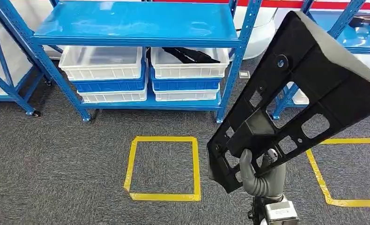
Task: Take the parts from the cabinet and place them on the table.
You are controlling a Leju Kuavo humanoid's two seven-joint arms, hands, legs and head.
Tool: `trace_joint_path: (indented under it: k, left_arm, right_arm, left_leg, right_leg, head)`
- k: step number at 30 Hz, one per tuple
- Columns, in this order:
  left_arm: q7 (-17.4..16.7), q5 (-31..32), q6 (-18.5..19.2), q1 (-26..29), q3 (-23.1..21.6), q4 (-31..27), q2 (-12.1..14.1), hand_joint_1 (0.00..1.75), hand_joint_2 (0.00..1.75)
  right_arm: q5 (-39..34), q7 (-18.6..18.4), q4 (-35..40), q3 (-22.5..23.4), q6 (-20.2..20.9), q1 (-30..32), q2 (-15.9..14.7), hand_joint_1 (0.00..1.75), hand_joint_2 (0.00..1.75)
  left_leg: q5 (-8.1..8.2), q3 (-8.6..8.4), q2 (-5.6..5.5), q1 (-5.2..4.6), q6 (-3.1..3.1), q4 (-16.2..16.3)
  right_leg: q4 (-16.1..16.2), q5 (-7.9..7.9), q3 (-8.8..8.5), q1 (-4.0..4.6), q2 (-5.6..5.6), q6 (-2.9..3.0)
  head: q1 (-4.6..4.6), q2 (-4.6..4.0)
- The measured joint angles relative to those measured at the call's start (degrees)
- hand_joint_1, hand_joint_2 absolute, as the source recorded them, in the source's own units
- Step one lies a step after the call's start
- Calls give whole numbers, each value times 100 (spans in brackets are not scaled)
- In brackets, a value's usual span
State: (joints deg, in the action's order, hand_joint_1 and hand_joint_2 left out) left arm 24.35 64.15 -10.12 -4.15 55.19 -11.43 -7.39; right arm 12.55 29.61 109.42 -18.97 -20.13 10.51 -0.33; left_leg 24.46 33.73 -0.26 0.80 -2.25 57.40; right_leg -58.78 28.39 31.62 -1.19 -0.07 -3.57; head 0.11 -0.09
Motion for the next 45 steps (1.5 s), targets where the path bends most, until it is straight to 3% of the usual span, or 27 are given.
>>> trace_joint_path:
  k: [2,4,5,6,8,9,11,14,15,18,19,20,21,23,24,25,28,30,33,34,35,36,38,39,41,43,45]
  left_arm:
    - [0,4,0,-11,0,0,0,0,175]
    - [0,6,0,-9,0,0,0,0,175]
    - [0,9,0,-9,0,0,0,0,175]
    - [0,9,0,-9,2,0,-2,0,175]
    - [0,11,-2,-10,0,0,-4,0,175]
    - [0,11,-4,-11,2,-11,19,0,175]
    - [-2,15,-9,-14,0,-13,22,0,175]
    - [-2,17,-13,-2,0,-13,13,0,175]
    - [-2,17,-13,-4,0,-13,15,0,175]
    - [2,22,-13,-8,0,-13,13,0,175]
    - [2,28,-13,-7,0,-13,13,0,175]
    - [2,28,-13,-5,0,-13,13,0,175]
    - [2,28,-13,-5,0,-13,13,0,175]
    - [2,28,-15,-12,0,-13,15,0,175]
    - [2,26,-17,-20,0,-13,26,0,175]
    - [2,28,-15,-31,0,-13,28,0,175]
    - [0,28,-15,-32,-2,-13,26,0,175]
    - [0,28,-17,-40,-2,-13,9,0,175]
    - [0,26,-15,-49,0,-15,11,0,175]
    - [0,26,-15,-45,0,-15,13,0,175]
    - [-2,28,-11,-43,0,-15,13,0,175]
    - [-2,35,-7,-42,0,-13,11,0,175]
    - [-2,35,-2,-45,0,-13,-4,0,175]
    - [-4,35,-2,-50,0,-13,-9,0,175]
    - [-4,35,-9,-58,0,-13,-5,0,175]
    - [-7,46,-11,-45,0,-13,-4,0,175]
    - [-7,48,-13,-44,0,-13,7,0,175]
  right_arm:
    - [11,5,0,-2,-2,7,-4,175,175]
    - [15,5,-2,-7,-4,26,-7,175,175]
    - [22,5,-2,-7,-4,28,-11,175,175]
    - [31,5,-2,-7,-9,28,-15,175,175]
    - [42,5,-2,-4,-9,28,-31,175,175]
    - [44,7,-2,-7,-9,22,-31,175,175]
    - [44,20,4,-9,-13,39,-31,175,175]
    - [44,20,2,0,-24,49,-35,175,175]
    - [46,20,2,0,-24,48,-31,175,175]
    - [55,24,0,0,-26,51,-31,175,175]
    - [61,24,0,0,-24,54,-31,175,175]
    - [63,24,0,-2,-24,56,-31,175,175]
    - [63,24,0,-2,-24,57,-31,175,175]
    - [66,24,0,-2,-24,53,-31,175,175]
    - [66,24,0,-4,-20,51,-28,175,175]
    - [68,24,0,-4,-9,49,-31,175,175]
    - [74,24,0,-11,-7,50,-31,175,175]
    - [74,26,11,-11,-7,48,-35,175,175]
    - [83,31,13,-13,-4,48,-46,175,175]
    - [87,31,13,-13,2,51,-52,175,175]
    - [98,31,11,-13,7,52,-55,175,175]
    - [98,31,11,-13,9,50,-55,175,175]
    - [103,29,13,-13,9,49,-63,175,175]
    - [105,31,13,-13,9,48,-63,175,175]
    - [109,33,15,-15,9,49,-61,175,175]
    - [111,33,13,-11,9,52,-77,175,175]
    - [112,33,15,-11,9,46,-77,175,175]
  left_leg:
    - [-11,36,4,2,-11,0]
    - [-31,73,4,3,20,4]
    - [-42,84,1,13,39,4]
    - [-53,93,-10,34,66,10]
    - [-67,98,-35,92,156,23]
    - [-71,104,-37,65,221,31]
    - [-86,127,-48,47,313,39]
    - [-117,142,-52,107,385,24]
    - [39,192,-5,110,382,186]
    - [756,755,5,92,382,1535]
    - [846,893,5,91,372,1858]
    - [810,899,5,86,355,1909]
    - [660,771,5,74,318,1692]
    - [217,231,12,35,223,720]
    - [132,-8,45,5,169,258]
    - [169,-49,66,-32,181,162]
    - [153,3,28,-92,154,166]
    - [80,-14,20,-44,78,76]
    - [53,37,-4,-43,28,77]
    - [51,50,-12,-46,26,78]
    - [48,56,-25,-47,24,79]
    - [48,55,-36,-47,25,80]
    - [42,40,-80,-40,36,81]
    - [38,38,-100,-39,53,82]
    - [33,74,-131,-97,115,107]
    - [-2,87,-132,-79,172,91]
    - [69,112,-100,-52,233,168]
  right_leg:
    - [-848,381,413,-11,2,58]
    - [-1545,575,763,-30,2,20]
    - [-1488,512,737,-52,1,-39]
    - [-1154,355,571,-79,0,-120]
    - [-90,-35,7,-155,0,-282]
    - [124,-46,-70,-158,2,-276]
    - [113,-103,-75,-106,48,-70]
    - [92,-163,-37,-97,41,76]
    - [92,-170,-38,-97,32,104]
    - [87,-179,-22,-28,-1,206]
    - [86,-176,-19,-2,-6,211]
    - [85,-176,-20,23,-7,211]
    - [85,-176,-26,35,-8,211]
    - [85,-172,-52,47,-7,212]
    - [86,-169,-58,46,-9,213]
    - [59,-163,-28,126,-14,202]
    - [95,-180,-6,60,-40,154]
    - [-29,-88,87,65,-35,110]
    - [-1207,454,638,50,-18,169]
    - [-1592,562,827,50,-14,154]
    - [-1737,559,908,44,-14,104]
    - [-1556,453,826,38,-15,48]
    - [-578,47,341,25,-11,-66]
    - [-73,-113,85,18,18,-88]
    - [107,-167,1,35,30,32]
    - [75,-179,32,67,16,91]
    - [131,-235,15,-11,-26,185]
  head:
    - [15,0]
    - [6,0]
    - [13,0]
    - [6,0]
    - [15,0]
    - [22,0]
    - [8,0]
    - [15,0]
    - [20,0]
    - [4,0]
    - [9,0]
    - [6,0]
    - [4,0]
    - [4,0]
    - [4,0]
    - [11,0]
    - [9,0]
    - [15,0]
    - [39,0]
    - [52,0]
    - [41,0]
    - [48,0]
    - [48,0]
    - [52,0]
    - [37,0]
    - [37,0]
    - [37,0]
